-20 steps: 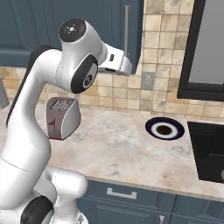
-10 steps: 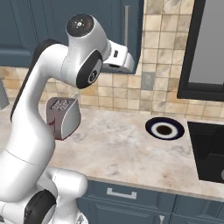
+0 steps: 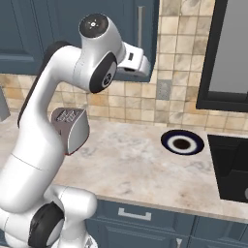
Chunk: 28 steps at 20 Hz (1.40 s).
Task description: Open the cabinet. Pick the soap dispenser and place it next to the sink. Then close the cabinet.
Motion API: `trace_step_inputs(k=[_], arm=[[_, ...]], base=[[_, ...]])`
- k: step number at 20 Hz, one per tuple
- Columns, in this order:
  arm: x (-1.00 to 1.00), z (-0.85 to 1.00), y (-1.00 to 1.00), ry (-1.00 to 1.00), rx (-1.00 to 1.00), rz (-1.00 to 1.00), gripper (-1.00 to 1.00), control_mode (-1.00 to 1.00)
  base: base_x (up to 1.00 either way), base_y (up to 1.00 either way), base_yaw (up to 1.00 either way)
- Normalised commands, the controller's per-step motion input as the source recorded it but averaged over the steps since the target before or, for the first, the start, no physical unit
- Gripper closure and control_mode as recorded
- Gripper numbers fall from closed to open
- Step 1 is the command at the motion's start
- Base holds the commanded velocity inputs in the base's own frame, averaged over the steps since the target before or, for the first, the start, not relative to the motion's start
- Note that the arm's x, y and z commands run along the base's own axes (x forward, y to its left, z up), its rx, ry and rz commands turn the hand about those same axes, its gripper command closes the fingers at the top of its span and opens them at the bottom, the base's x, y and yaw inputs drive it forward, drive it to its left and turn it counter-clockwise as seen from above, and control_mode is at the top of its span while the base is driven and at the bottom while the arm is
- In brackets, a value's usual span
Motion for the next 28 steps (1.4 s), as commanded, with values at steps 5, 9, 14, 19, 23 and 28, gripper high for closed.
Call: trace_step_inputs(k=[5, 9, 14, 19, 23, 28], arm=[[0.22, 0.0, -0.21, 0.0, 0.0, 0.0, -1.0, -1.0], [0.12, 0.0, -0.24, 0.0, 0.0, 0.0, -1.0, -1.0], [0.21, 0.0, -0.04, 0.0, 0.0, 0.0, -1.0, -1.0], [0.18, 0.11, 0.0, 0.0, 0.0, 0.0, -1.0, -1.0], [0.17, 0.13, 0.0, 0.0, 0.0, 0.0, -1.0, -1.0], [0.39, 0.05, 0.0, -0.03, 0.0, 0.0, -1.0, -1.0]], base=[[0.0, 0.0, 0.0], [0.0, 0.0, 0.0], [0.0, 0.0, 0.0], [0.0, 0.0, 0.0], [0.0, 0.0, 0.0], [0.0, 0.0, 0.0]])
